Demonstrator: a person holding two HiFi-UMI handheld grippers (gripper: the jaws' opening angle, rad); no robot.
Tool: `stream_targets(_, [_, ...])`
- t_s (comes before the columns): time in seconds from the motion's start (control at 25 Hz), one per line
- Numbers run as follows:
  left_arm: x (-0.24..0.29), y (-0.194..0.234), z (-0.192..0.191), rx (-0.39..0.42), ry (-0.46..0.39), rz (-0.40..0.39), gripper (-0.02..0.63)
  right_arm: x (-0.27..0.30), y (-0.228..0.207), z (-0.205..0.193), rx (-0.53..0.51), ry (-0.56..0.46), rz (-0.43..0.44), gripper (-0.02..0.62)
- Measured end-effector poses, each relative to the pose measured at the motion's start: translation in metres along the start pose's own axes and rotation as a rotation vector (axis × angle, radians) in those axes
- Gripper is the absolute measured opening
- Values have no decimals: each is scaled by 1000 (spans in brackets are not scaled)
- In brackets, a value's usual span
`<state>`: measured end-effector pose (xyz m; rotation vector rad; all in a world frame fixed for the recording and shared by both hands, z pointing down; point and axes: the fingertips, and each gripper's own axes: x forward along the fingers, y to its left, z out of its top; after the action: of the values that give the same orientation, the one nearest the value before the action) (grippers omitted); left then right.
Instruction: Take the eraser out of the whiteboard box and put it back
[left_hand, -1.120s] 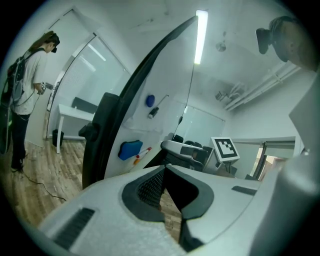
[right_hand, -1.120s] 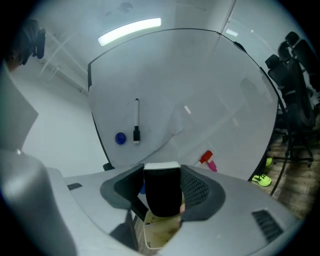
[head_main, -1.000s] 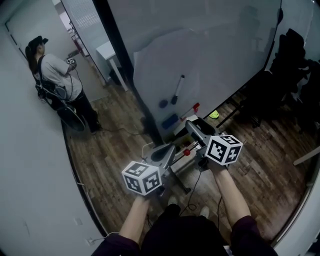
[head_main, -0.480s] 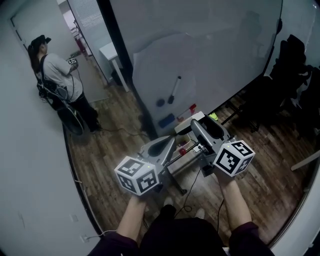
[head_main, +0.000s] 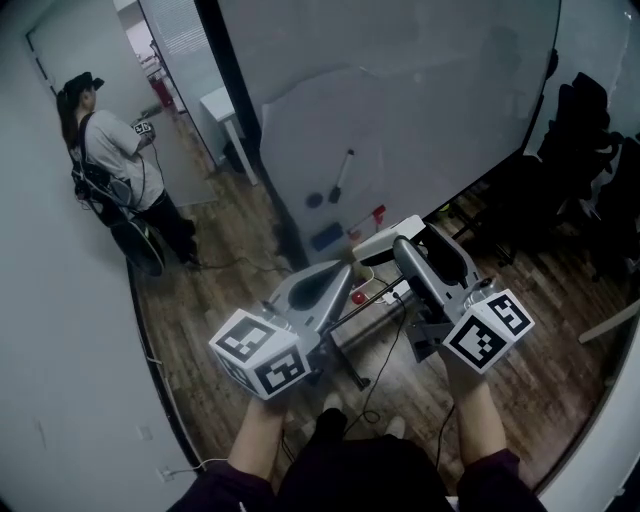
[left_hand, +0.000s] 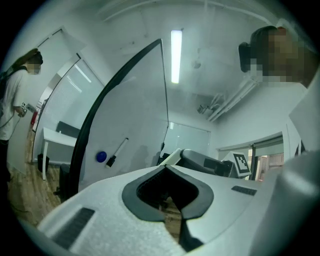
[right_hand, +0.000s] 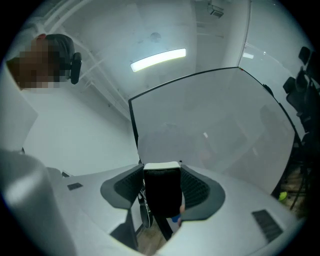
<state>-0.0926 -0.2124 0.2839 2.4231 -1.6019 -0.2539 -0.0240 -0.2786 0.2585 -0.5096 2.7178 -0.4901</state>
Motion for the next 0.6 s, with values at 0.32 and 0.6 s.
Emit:
stream_targets(0.32, [0,-4,8,18,-41,6,5,-6,4,6,-10,-14,2,222])
stream_targets(0.6, [-2,5,7,1,-37,27,5,-4,1,2,-2,-10,2,222])
